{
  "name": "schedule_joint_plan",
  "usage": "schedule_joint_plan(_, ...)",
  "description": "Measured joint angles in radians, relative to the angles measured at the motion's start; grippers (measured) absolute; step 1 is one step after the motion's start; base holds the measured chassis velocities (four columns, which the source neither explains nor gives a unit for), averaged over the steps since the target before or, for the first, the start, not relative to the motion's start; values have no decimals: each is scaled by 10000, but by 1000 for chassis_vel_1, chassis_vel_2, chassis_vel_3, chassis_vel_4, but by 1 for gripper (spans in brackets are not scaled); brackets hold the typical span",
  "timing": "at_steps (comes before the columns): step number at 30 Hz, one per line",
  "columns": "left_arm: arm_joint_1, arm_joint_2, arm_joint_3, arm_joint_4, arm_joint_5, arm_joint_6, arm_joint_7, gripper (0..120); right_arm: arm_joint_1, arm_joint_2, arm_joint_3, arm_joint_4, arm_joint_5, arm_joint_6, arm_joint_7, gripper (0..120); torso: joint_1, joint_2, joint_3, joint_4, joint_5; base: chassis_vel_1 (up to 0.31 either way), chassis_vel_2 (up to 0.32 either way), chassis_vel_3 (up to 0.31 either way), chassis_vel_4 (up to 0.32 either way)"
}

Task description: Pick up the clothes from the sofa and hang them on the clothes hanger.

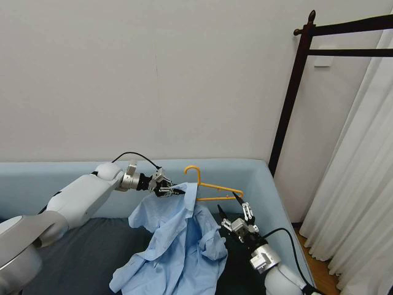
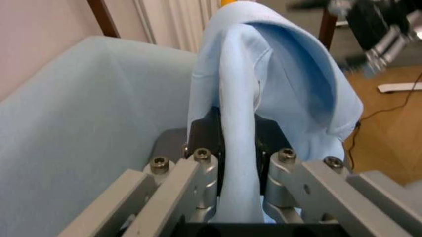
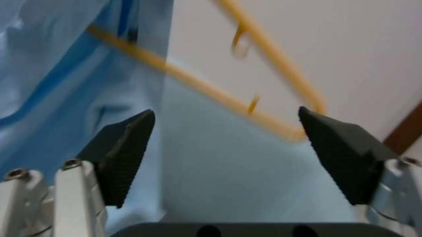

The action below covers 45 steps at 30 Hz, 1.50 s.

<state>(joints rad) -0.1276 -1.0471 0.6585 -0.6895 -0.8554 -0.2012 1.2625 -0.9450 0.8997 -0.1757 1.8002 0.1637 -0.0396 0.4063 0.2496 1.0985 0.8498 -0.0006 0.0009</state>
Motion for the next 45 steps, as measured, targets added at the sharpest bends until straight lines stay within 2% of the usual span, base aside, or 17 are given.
schedule_joint_plan(1, 16, 15, -44, -44, -35, -5, -76, 8, -46, 7, -111, 209, 735, -490, 131, 94, 0, 0, 0, 3, 2, 0, 0, 0, 0)
schedule_joint_plan(2, 16, 15, -44, -44, -35, -5, -76, 8, -46, 7, -111, 209, 735, -490, 131, 94, 0, 0, 0, 3, 2, 0, 0, 0, 0)
schedule_joint_plan(4, 54, 64, -169, -215, -149, -8, -436, 8, -20, 131, -377, 554, 2163, -1473, 626, 99, 0, 0, 0, 5, 2, 0, 0, 0, 0)
schedule_joint_plan(7, 105, 132, -255, -495, -295, -11, -1089, 8, 110, 233, -555, 713, 2902, -1864, 914, 100, 0, 0, 0, 6, 1, 0, 0, 0, 0)
schedule_joint_plan(10, 186, 309, -271, -1064, -728, 81, -2217, 8, 130, 255, -724, 1120, 3707, -2071, 1017, 100, 1, 0, 0, 6, 1, 0, 0, 0, 0)
schedule_joint_plan(15, 256, 554, -266, -1703, -1182, 288, -3090, 8, -3, 335, -1045, 1282, 4189, -2056, 1038, 100, 0, 1, 0, 1, 0, 0, 0, 0, 0)
schedule_joint_plan(17, 290, 678, -247, -1972, -1309, 363, -3335, 8, 6, 511, -1080, 1190, 4464, -2009, 1111, 100, 0, 1, 0, 0, 1, 0, 0, 0, 0)
schedule_joint_plan(21, 478, 1147, -210, -2864, -1598, 524, -3830, 8, 390, 1196, -1155, 908, 5951, -1697, 1353, 100, 0, 1, 0, 6, 0, 0, 0, 0, 0)
schedule_joint_plan(26, 694, 1626, -208, -3711, -1951, 615, -3878, 8, 807, 1712, -1160, 138, 6233, -1271, 1465, 100, 0, 0, 1, 5, 1, 0, 0, 0, 0)
schedule_joint_plan(35, 932, 2233, -307, -4581, -2541, 669, -3605, 8, 1050, 2231, -772, -844, 6961, -1146, 1890, 100, 0, 0, 1, 5, 1, 0, 0, 0, 0)
schedule_joint_plan(45, 1143, 2409, -386, -5185, -2531, 699, -3696, 8, 1401, 2701, -508, -1315, 7531, -1144, 2782, 100, 1, 0, 1, 3, 2, 0, 0, 0, 0)
